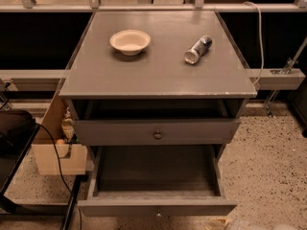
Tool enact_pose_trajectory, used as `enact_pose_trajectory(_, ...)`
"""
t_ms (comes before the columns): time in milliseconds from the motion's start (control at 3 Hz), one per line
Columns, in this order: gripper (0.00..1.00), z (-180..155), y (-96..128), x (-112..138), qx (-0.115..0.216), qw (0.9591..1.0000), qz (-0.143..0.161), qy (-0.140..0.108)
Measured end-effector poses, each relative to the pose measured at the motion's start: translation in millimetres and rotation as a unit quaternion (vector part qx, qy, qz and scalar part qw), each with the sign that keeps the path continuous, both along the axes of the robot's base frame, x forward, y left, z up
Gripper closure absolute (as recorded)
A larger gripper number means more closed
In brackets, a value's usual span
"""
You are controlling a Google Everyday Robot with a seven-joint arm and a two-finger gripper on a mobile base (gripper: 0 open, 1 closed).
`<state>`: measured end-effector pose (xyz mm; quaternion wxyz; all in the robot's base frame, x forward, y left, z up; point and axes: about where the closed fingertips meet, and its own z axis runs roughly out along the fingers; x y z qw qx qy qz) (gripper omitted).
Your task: Close middle drawer
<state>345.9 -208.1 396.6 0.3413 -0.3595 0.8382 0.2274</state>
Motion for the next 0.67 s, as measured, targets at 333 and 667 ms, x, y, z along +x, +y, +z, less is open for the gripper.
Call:
enact_pose_trajectory(333,1.00,-15.3,1.9,6.3,0.001,0.9999,0.015,-0.004)
enact_pose_trajectory(667,1.00,-25.1,3.4,11.8,0.002,0.9997,0.024,-0.009)
